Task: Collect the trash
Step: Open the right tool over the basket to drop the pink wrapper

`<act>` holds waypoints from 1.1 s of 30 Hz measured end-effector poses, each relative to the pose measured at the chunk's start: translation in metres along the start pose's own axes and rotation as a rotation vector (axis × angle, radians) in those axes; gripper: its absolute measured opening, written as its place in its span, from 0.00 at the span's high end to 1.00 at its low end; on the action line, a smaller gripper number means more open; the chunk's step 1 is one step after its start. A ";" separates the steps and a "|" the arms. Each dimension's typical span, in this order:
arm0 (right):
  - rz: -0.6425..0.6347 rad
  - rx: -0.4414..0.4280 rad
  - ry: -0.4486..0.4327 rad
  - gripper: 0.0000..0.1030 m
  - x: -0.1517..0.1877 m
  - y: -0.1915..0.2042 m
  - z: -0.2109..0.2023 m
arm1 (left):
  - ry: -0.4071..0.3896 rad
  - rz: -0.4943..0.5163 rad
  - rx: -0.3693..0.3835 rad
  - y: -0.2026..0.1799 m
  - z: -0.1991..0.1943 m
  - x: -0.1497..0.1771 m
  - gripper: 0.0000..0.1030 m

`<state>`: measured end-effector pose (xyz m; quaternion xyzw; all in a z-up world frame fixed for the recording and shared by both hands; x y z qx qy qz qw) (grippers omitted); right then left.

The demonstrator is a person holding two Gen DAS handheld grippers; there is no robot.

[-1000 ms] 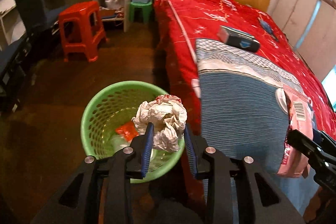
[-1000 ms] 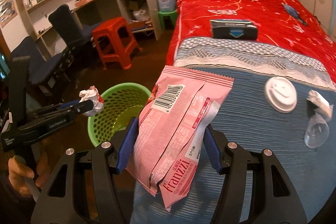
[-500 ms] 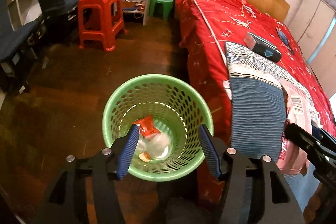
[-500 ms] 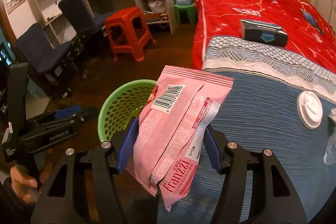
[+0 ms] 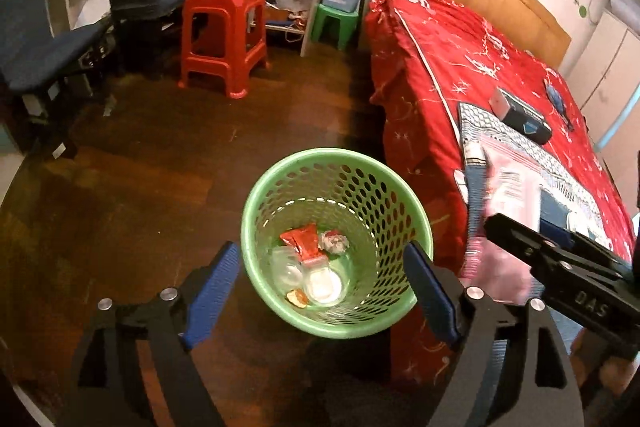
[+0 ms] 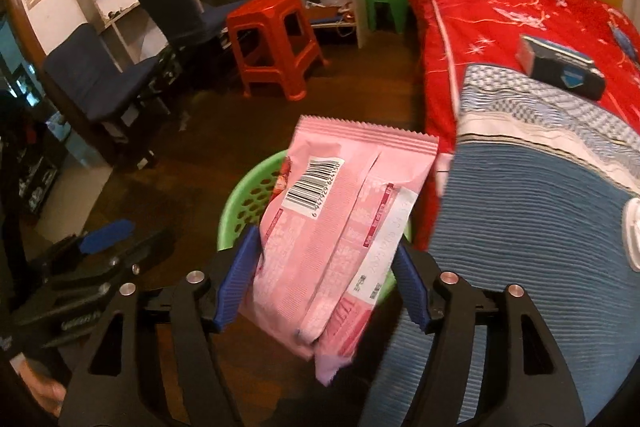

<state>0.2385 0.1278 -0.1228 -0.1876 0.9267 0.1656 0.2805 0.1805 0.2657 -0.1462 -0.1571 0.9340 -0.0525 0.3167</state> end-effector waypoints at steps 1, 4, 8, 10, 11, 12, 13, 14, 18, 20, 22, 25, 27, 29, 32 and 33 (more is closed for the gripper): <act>-0.001 -0.006 0.001 0.32 -0.001 0.004 0.002 | -0.002 -0.006 -0.001 0.003 -0.001 0.000 0.22; -0.012 -0.018 -0.006 0.25 -0.004 0.013 0.006 | -0.003 -0.013 -0.003 0.007 -0.003 0.001 0.22; -0.014 -0.022 -0.015 0.24 -0.002 0.017 0.003 | -0.001 -0.014 -0.009 0.008 -0.004 0.002 0.22; -0.017 -0.009 -0.028 0.24 0.000 0.013 -0.004 | -0.004 -0.006 -0.013 0.005 -0.005 0.003 0.21; -0.013 -0.004 -0.033 0.22 0.001 0.009 -0.008 | -0.006 -0.004 -0.012 0.004 -0.006 0.004 0.21; -0.008 -0.002 -0.036 0.22 0.002 0.006 -0.011 | -0.007 -0.004 -0.008 0.002 -0.006 0.004 0.21; 0.000 0.000 -0.040 0.21 0.004 0.003 -0.014 | -0.009 -0.003 -0.004 0.000 -0.006 0.004 0.21; 0.008 0.005 -0.044 0.21 0.006 -0.002 -0.019 | -0.009 -0.002 -0.003 -0.002 -0.007 0.004 0.21; 0.051 0.041 -0.076 0.20 0.014 -0.033 -0.043 | -0.007 0.021 0.008 -0.017 -0.007 0.006 0.21; 0.081 0.069 -0.090 0.20 0.020 -0.053 -0.057 | -0.008 0.037 0.013 -0.026 -0.008 0.006 0.21; 0.102 0.086 -0.098 0.20 0.024 -0.068 -0.066 | -0.011 0.051 0.022 -0.036 -0.010 0.006 0.21; 0.139 0.126 -0.109 0.19 0.034 -0.096 -0.084 | -0.016 0.071 0.034 -0.050 -0.013 0.006 0.21; 0.160 0.155 -0.117 0.19 0.042 -0.115 -0.097 | -0.019 0.085 0.042 -0.061 -0.015 0.007 0.21; 0.176 0.181 -0.123 0.19 0.048 -0.130 -0.107 | -0.017 0.100 0.049 -0.070 -0.016 0.007 0.21; 0.213 0.222 -0.138 0.18 0.060 -0.155 -0.126 | -0.017 0.121 0.061 -0.085 -0.016 0.008 0.21; 0.229 0.241 -0.145 0.16 0.065 -0.168 -0.134 | -0.016 0.128 0.068 -0.091 -0.016 0.008 0.21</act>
Point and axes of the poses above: each gripper's, at about its wrist camera, not at the fingertips, and z roughly the way its jaws point, y to its left, x to its underside, the point moved 5 cm from there along z, roughly the way its jaws point, and after that the axes turned 2 degrees about z, right-handed, at the moved point
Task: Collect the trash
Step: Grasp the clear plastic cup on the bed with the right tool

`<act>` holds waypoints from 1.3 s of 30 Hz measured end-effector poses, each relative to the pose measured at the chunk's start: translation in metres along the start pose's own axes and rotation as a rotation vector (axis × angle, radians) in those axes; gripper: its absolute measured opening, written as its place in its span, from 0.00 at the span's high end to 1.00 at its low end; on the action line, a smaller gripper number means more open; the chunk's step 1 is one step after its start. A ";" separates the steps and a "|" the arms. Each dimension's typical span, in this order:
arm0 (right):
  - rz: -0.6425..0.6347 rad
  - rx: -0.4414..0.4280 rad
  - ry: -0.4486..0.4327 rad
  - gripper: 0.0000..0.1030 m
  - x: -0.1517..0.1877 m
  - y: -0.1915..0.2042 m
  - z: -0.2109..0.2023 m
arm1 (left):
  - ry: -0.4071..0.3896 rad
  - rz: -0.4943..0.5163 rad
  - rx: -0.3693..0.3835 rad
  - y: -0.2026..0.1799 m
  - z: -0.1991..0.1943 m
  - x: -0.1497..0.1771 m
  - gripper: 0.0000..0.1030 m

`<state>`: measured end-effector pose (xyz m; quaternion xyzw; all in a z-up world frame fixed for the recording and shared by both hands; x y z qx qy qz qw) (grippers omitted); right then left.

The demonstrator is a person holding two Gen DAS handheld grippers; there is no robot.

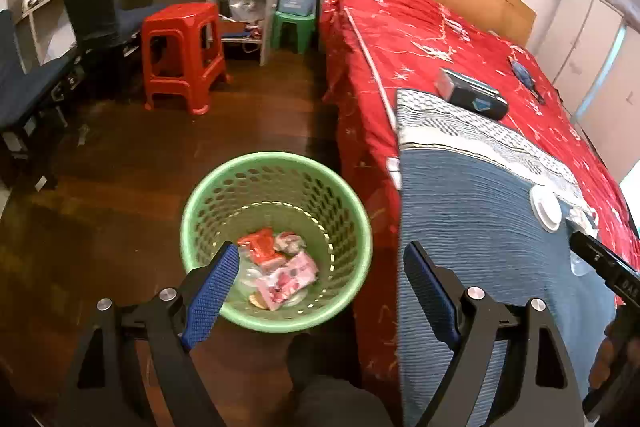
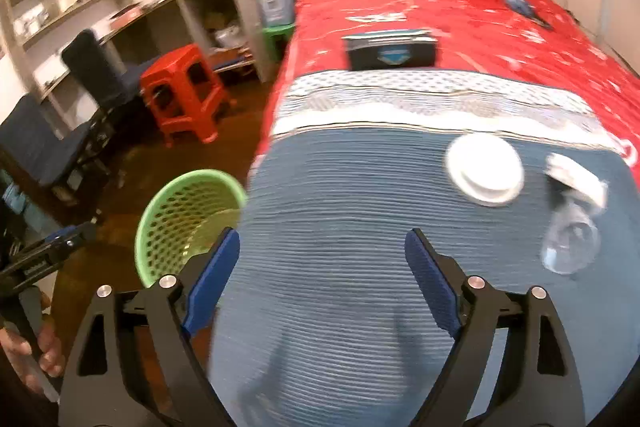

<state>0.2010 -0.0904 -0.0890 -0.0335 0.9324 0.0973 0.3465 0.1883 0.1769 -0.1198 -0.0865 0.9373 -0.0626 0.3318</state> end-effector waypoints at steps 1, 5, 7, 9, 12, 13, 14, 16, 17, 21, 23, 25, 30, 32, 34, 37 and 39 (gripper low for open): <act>0.008 0.015 -0.004 0.16 0.001 -0.009 -0.003 | 0.000 0.008 0.005 -0.005 0.000 -0.001 0.21; 0.065 0.091 -0.020 0.16 0.003 -0.056 -0.017 | 0.003 0.033 0.018 -0.023 0.003 -0.002 0.20; 0.119 0.146 -0.032 0.16 0.004 -0.087 -0.024 | 0.006 0.043 0.023 -0.032 0.005 -0.004 0.20; 0.163 0.187 -0.038 0.14 0.005 -0.108 -0.028 | 0.008 0.050 0.029 -0.040 0.007 -0.005 0.19; 0.231 0.245 -0.038 0.14 0.006 -0.142 -0.030 | 0.013 0.060 0.037 -0.052 0.013 -0.008 0.19; 0.251 0.261 -0.037 0.14 0.006 -0.151 -0.028 | 0.014 0.061 0.040 -0.055 0.014 -0.008 0.19; 0.270 0.277 -0.036 0.14 0.008 -0.159 -0.027 | 0.017 0.062 0.043 -0.058 0.016 -0.009 0.19; 0.320 0.285 -0.033 0.14 0.011 -0.176 -0.024 | 0.023 0.066 0.050 -0.065 0.021 -0.010 0.19; 0.346 0.288 -0.033 0.14 0.013 -0.184 -0.020 | 0.025 0.068 0.051 -0.069 0.023 -0.010 0.19; 0.370 0.297 -0.010 0.14 0.019 -0.200 -0.005 | 0.041 0.081 0.056 -0.083 0.033 -0.010 0.18; 0.379 0.297 0.002 0.14 0.021 -0.206 0.003 | 0.046 0.086 0.060 -0.092 0.038 -0.011 0.18; 0.384 0.296 0.012 0.14 0.023 -0.209 0.012 | 0.047 0.091 0.066 -0.100 0.041 -0.013 0.18; 0.356 0.299 0.029 0.21 0.026 -0.210 0.029 | 0.038 0.110 0.084 -0.130 0.049 -0.020 0.18; 0.337 0.302 0.037 0.29 0.027 -0.209 0.032 | 0.031 0.131 0.090 -0.145 0.051 -0.022 0.18; 0.330 0.307 0.043 0.38 0.029 -0.210 0.034 | 0.024 0.163 0.101 -0.165 0.056 -0.024 0.18; 0.328 0.300 0.032 0.38 0.031 -0.212 0.030 | 0.024 0.208 0.127 -0.194 0.062 -0.026 0.18; 0.326 0.296 0.024 0.38 0.033 -0.214 0.025 | 0.026 0.243 0.149 -0.215 0.067 -0.025 0.18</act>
Point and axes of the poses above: each gripper's, at about its wrist camera, not at the fingertips, and z roughly the way its jaws point, y to its left, x to its underside, the point moved 5 cm from there along z, roughly the way its jaws point, and after that the axes turned 2 degrees about z, right-handed, at the moved point
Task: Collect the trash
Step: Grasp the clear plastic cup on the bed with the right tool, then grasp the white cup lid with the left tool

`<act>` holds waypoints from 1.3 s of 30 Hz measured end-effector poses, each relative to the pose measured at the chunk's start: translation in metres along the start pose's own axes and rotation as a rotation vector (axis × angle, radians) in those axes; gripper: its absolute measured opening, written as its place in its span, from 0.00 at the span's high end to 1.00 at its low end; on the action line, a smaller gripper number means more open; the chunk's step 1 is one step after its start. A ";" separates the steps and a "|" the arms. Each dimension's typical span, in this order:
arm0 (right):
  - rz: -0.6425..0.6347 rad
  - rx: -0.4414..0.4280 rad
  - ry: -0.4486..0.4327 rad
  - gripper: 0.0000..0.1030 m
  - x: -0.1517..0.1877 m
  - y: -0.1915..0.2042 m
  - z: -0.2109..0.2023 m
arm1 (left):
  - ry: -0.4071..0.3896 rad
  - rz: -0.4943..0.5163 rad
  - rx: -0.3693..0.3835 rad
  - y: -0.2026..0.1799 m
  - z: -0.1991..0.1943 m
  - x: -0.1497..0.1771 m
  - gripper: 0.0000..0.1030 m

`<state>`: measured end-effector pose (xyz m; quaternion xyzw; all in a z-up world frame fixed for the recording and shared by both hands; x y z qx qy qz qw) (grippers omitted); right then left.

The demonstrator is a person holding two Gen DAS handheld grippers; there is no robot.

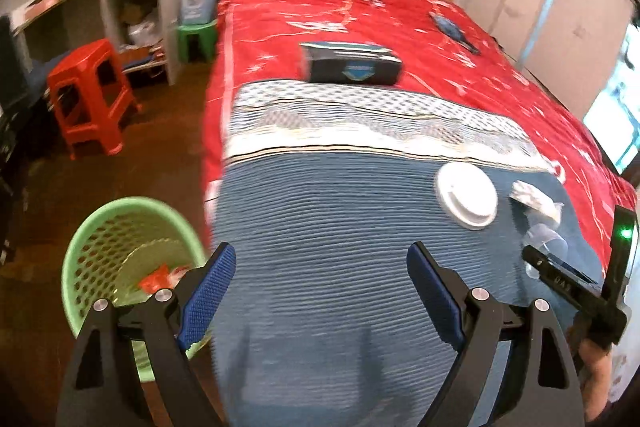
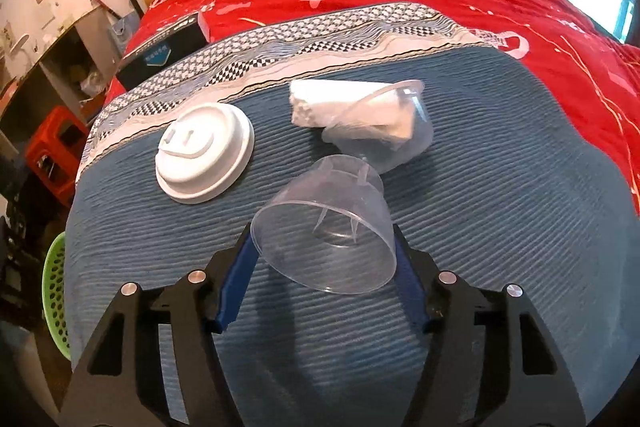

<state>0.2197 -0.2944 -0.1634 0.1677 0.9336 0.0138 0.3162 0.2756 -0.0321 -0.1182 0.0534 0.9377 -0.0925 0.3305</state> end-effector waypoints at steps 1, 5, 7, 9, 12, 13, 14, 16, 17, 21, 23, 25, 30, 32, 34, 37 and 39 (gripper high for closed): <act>0.001 -0.005 -0.003 0.38 0.001 -0.003 -0.003 | 0.001 0.021 0.012 -0.011 0.004 -0.002 0.18; 0.019 -0.023 -0.015 0.38 0.002 -0.013 -0.013 | 0.011 0.091 0.058 -0.050 0.021 -0.010 0.12; 0.032 -0.033 -0.019 0.38 0.004 -0.019 -0.018 | 0.019 0.127 0.089 -0.073 0.031 -0.015 0.12; 0.039 -0.042 -0.016 0.38 0.006 -0.024 -0.022 | 0.020 0.173 0.100 -0.092 0.041 -0.020 0.12; 0.055 -0.059 -0.018 0.38 0.010 -0.032 -0.028 | 0.027 0.246 0.122 -0.122 0.057 -0.025 0.09; 0.060 -0.063 -0.018 0.38 0.011 -0.034 -0.029 | 0.031 0.270 0.119 -0.130 0.063 -0.026 0.09; 0.066 -0.068 -0.018 0.38 0.012 -0.036 -0.030 | 0.034 0.290 0.117 -0.138 0.068 -0.025 0.09; 0.076 -0.079 -0.015 0.38 0.014 -0.040 -0.032 | 0.047 0.337 0.104 -0.151 0.082 -0.026 0.09; 0.078 -0.081 -0.015 0.38 0.015 -0.042 -0.033 | 0.051 0.353 0.089 -0.156 0.090 -0.027 0.09; 0.085 -0.086 -0.024 0.38 0.016 -0.048 -0.036 | 0.078 0.375 0.084 -0.165 0.113 -0.031 0.09; 0.091 -0.090 -0.024 0.38 0.016 -0.051 -0.035 | 0.086 0.382 0.080 -0.167 0.121 -0.033 0.09; 0.101 -0.096 -0.024 0.38 0.016 -0.052 -0.035 | 0.096 0.383 0.069 -0.168 0.131 -0.034 0.09; 0.105 -0.103 -0.023 0.38 0.016 -0.053 -0.035 | 0.120 0.353 0.096 -0.169 0.146 -0.034 0.09; 0.104 -0.103 -0.022 0.38 0.016 -0.053 -0.034 | 0.129 0.347 0.106 -0.169 0.150 -0.032 0.09; 0.106 -0.103 -0.021 0.38 0.017 -0.053 -0.034 | 0.130 0.346 0.105 -0.169 0.153 -0.030 0.09; 0.105 -0.101 -0.025 0.38 0.016 -0.053 -0.035 | 0.120 0.346 0.119 -0.171 0.154 -0.029 0.18; 0.104 -0.097 -0.028 0.38 0.016 -0.053 -0.035 | 0.108 0.343 0.121 -0.170 0.151 -0.030 0.21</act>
Point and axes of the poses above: each gripper's, at about its wrist camera, not at the fingertips, and z roughly the way its jaws point, y to its left, x to its underside, the point moved 5 cm from there along z, roughly the way its jaws point, and after that the axes turned 2 degrees about z, right-handed, at the moved point
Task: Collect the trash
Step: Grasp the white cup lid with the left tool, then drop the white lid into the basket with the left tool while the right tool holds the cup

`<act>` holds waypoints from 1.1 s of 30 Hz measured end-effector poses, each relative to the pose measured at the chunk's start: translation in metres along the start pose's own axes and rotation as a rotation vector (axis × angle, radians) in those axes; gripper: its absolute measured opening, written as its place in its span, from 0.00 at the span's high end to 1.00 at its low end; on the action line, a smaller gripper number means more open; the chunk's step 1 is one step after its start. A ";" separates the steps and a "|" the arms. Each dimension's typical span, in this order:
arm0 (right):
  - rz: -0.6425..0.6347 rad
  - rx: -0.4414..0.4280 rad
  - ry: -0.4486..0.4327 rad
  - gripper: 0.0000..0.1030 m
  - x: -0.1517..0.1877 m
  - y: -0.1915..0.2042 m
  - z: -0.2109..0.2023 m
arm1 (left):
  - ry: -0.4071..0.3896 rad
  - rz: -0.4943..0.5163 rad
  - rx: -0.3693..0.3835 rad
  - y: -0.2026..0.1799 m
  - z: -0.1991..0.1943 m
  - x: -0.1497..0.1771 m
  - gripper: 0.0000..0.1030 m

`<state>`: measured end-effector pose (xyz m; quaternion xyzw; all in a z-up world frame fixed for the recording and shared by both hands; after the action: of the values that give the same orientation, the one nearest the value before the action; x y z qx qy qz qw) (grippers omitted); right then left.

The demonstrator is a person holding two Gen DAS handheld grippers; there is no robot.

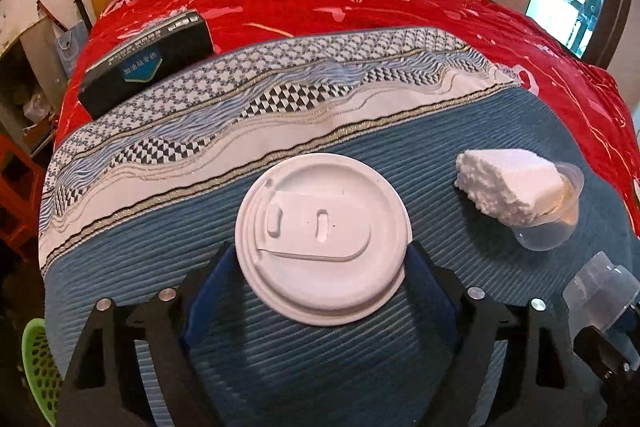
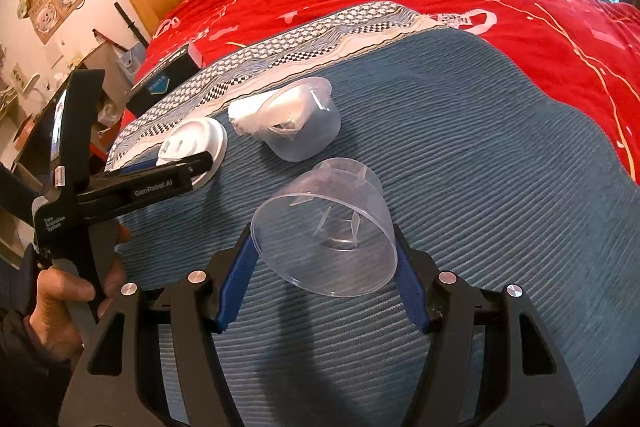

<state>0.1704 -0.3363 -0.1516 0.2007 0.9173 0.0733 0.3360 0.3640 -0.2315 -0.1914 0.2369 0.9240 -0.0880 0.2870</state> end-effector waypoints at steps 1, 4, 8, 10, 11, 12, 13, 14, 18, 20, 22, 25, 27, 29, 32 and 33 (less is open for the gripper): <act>0.001 0.000 -0.001 0.38 0.001 0.000 0.000 | -0.006 -0.005 0.002 0.001 -0.002 0.000 0.21; -0.001 0.004 -0.009 0.38 0.002 0.001 -0.002 | -0.037 -0.010 -0.011 0.002 -0.011 0.001 0.22; -0.009 0.006 -0.014 0.38 0.004 0.005 -0.004 | -0.071 -0.023 -0.015 0.003 -0.029 0.002 0.22; -0.018 0.004 -0.020 0.38 0.005 0.009 -0.008 | -0.096 -0.033 -0.005 0.006 -0.043 0.002 0.22; -0.020 0.003 -0.022 0.38 0.005 0.009 -0.009 | -0.104 -0.039 -0.002 0.006 -0.048 0.003 0.22; -0.024 0.002 -0.026 0.38 0.005 0.012 -0.011 | -0.116 -0.049 0.000 0.008 -0.056 0.004 0.22; -0.030 0.001 -0.030 0.38 0.006 0.014 -0.013 | -0.126 -0.057 0.003 0.010 -0.064 0.005 0.22; -0.034 0.000 -0.033 0.38 0.007 0.016 -0.015 | -0.132 -0.061 0.003 0.011 -0.069 0.007 0.22; -0.053 -0.014 -0.038 0.38 0.011 0.029 -0.023 | -0.164 -0.073 -0.020 0.023 -0.100 0.015 0.22; -0.066 -0.026 -0.041 0.38 0.014 0.038 -0.027 | -0.177 -0.084 -0.030 0.031 -0.115 0.021 0.22; -0.082 -0.040 -0.042 0.38 0.018 0.048 -0.032 | -0.190 -0.097 -0.046 0.039 -0.130 0.028 0.22; -0.107 -0.059 -0.048 0.38 0.022 0.064 -0.039 | -0.210 -0.127 -0.064 0.056 -0.154 0.041 0.22; -0.123 -0.071 -0.049 0.38 0.025 0.073 -0.043 | -0.220 -0.152 -0.080 0.068 -0.169 0.051 0.22; -0.139 -0.086 -0.051 0.38 0.027 0.085 -0.046 | -0.226 -0.177 -0.092 0.081 -0.181 0.062 0.21; -0.163 -0.105 -0.052 0.38 0.031 0.102 -0.050 | -0.238 -0.208 -0.131 0.101 -0.199 0.079 0.21; -0.170 -0.111 -0.051 0.38 0.033 0.108 -0.051 | -0.240 -0.218 -0.141 0.106 -0.203 0.085 0.21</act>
<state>0.1485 -0.2246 -0.1032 0.1048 0.9167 0.0904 0.3747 0.2555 -0.0451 -0.0761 0.1025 0.9071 -0.0811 0.4000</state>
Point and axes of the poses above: each gripper's, at about its wrist camera, not at the fingertips, and z roughly the way its jaws point, y to its left, x to its underside, the point moved 5 cm from there along z, roughly the way its jaws point, and after that the axes turned 2 degrees about z, right-handed, at the moved point
